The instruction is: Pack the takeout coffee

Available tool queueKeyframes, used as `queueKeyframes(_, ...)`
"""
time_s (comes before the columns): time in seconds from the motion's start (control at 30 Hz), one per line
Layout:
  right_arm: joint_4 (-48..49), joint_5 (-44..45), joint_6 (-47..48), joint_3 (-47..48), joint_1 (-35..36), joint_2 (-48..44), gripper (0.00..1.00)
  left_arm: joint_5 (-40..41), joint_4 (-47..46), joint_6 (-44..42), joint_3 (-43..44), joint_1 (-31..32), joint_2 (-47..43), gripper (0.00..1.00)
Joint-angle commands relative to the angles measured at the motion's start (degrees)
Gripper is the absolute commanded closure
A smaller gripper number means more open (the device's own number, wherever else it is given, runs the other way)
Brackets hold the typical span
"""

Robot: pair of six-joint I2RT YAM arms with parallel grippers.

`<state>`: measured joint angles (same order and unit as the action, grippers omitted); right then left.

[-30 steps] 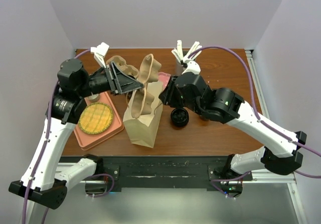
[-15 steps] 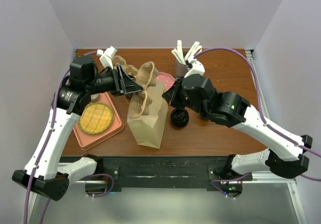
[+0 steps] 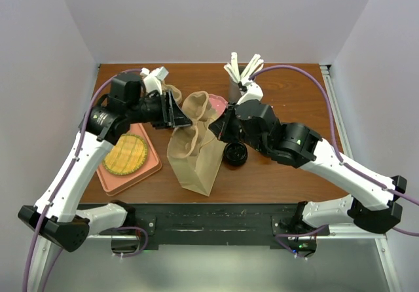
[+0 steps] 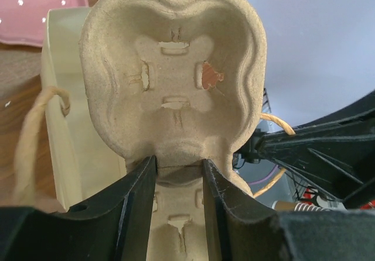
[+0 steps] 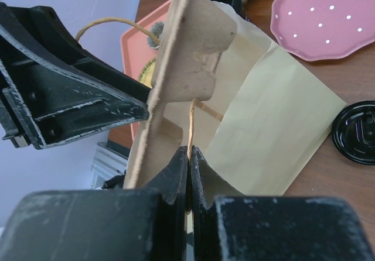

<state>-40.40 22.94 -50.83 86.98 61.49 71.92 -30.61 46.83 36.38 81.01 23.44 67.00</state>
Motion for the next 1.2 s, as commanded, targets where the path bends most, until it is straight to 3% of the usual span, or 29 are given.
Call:
queueKeyframes(0.0,3.3,0.4,0.1,-0.5,0.1,-2.0,1.00,6.0,4.2,-1.7,5.3,3.2,1.9,1.00)
queueKeyframes(0.23,2.1,1.3,0.6,0.2,0.0,-2.2,1.00,11.5,9.6,-5.1,9.9,3.7,4.1,1.00)
queueKeyframes(1.17,3.4,2.2,-0.2,-0.8,0.0,-2.0,1.00,11.3,19.3,-9.7,15.0,4.8,9.8,1.00)
